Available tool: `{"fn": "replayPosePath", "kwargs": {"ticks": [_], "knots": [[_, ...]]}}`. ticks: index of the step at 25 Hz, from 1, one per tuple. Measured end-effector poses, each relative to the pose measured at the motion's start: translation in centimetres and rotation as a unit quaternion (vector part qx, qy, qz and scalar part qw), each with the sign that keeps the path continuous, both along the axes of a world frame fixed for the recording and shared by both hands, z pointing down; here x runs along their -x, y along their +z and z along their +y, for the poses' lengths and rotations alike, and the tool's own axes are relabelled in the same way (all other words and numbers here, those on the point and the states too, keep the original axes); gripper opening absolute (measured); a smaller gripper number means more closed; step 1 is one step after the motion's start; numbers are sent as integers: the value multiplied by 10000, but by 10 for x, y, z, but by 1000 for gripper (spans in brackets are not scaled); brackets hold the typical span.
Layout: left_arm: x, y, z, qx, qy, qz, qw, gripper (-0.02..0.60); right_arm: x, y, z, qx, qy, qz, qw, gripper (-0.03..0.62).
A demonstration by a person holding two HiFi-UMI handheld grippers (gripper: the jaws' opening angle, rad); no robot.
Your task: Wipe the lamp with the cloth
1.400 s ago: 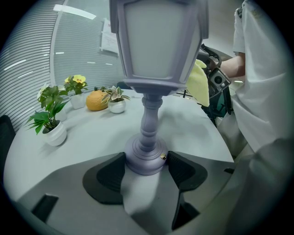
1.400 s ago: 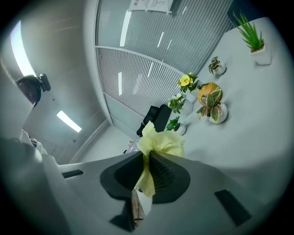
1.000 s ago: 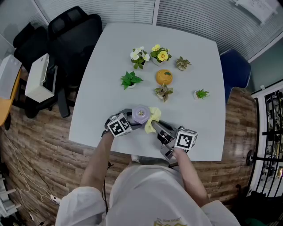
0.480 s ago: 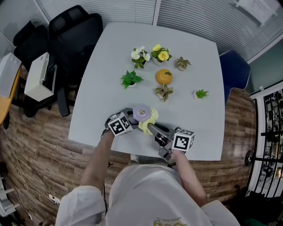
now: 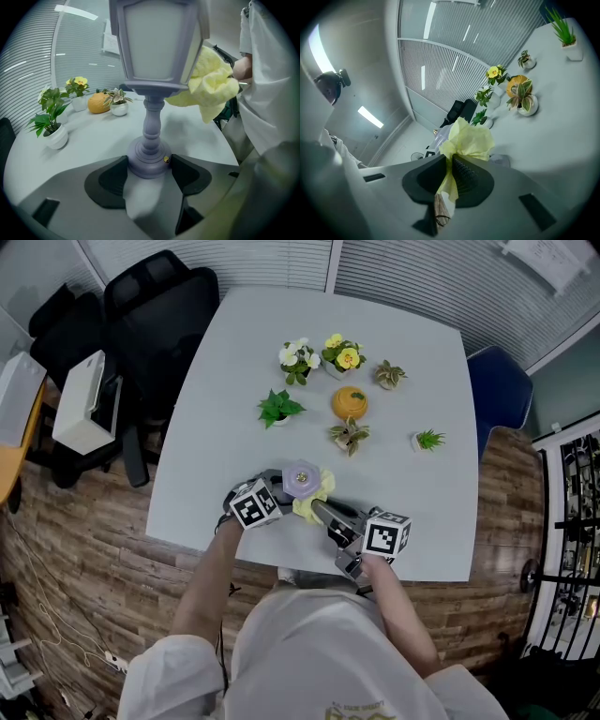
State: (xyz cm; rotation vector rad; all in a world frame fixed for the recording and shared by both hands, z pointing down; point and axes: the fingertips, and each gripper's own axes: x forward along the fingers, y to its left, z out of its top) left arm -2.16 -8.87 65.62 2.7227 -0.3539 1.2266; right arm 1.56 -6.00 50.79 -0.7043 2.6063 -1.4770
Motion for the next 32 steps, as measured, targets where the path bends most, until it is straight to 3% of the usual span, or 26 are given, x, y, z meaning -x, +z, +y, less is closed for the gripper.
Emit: {"fn": "replayPosePath", "kwargs": {"ticks": [32], "knots": [[-1, -1, 1, -14, 2, 19, 10000, 298, 3, 37, -16, 274, -79, 749, 9968, 51]]}}
